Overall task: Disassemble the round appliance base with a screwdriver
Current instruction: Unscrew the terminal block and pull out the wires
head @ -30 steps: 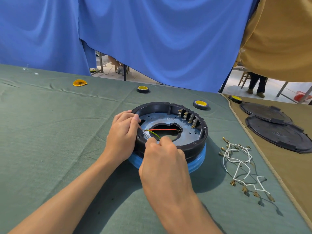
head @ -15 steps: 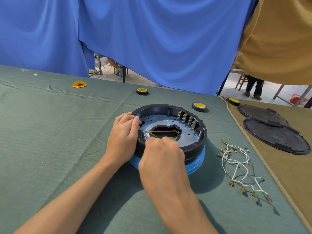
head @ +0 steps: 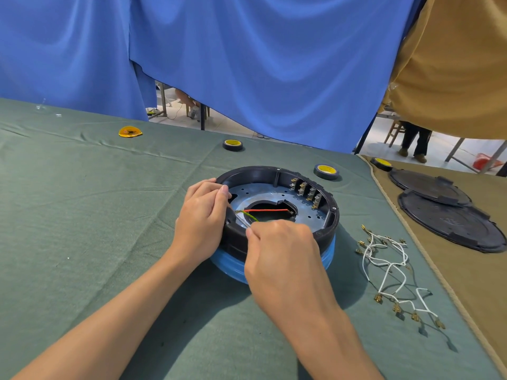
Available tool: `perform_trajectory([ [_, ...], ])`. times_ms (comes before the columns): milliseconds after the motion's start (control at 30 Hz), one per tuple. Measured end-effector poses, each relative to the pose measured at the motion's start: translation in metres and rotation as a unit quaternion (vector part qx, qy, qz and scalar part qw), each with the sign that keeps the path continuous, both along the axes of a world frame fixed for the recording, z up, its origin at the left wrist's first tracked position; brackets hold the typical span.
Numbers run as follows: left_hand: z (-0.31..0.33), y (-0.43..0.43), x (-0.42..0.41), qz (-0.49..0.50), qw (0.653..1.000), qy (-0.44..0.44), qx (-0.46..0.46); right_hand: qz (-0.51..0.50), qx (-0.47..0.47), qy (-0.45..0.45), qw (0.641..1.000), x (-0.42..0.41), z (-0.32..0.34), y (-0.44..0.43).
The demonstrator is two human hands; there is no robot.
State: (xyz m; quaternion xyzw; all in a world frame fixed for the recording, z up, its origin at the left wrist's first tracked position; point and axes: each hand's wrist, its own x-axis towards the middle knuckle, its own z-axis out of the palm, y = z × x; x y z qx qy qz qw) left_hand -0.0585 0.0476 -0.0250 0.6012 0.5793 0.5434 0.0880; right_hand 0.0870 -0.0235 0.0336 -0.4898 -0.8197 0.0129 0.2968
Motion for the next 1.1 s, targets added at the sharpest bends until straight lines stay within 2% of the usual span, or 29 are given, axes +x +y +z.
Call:
perform_trajectory([
  [233,0.001,-0.001,0.000,-0.005,1.000,0.003,-0.005,0.008,0.002,-0.031,0.999,-0.001,0.003,-0.001],
  [567,0.001,-0.001,0.000,0.001,1.000,0.017,-0.008,-0.074,0.022,-0.057,0.995,-0.024,0.003,-0.018],
  [667,0.002,-0.001,0.000,0.002,1.000,0.020,-0.003,-0.035,-0.007,-0.055,0.998,-0.016,0.003,-0.014],
  [867,0.000,-0.001,-0.001,0.004,1.000,0.017,0.017,0.032,0.002,-0.031,0.999,0.032,0.021,0.006],
  [967,0.000,-0.001,-0.003,-0.001,1.000,0.018,0.018,0.051,-0.035,0.050,0.997,0.056,0.039,0.029],
  [1100,0.002,0.001,-0.006,-0.009,1.000,0.018,0.012,0.109,-0.152,-0.003,0.982,0.064,0.047,0.071],
])
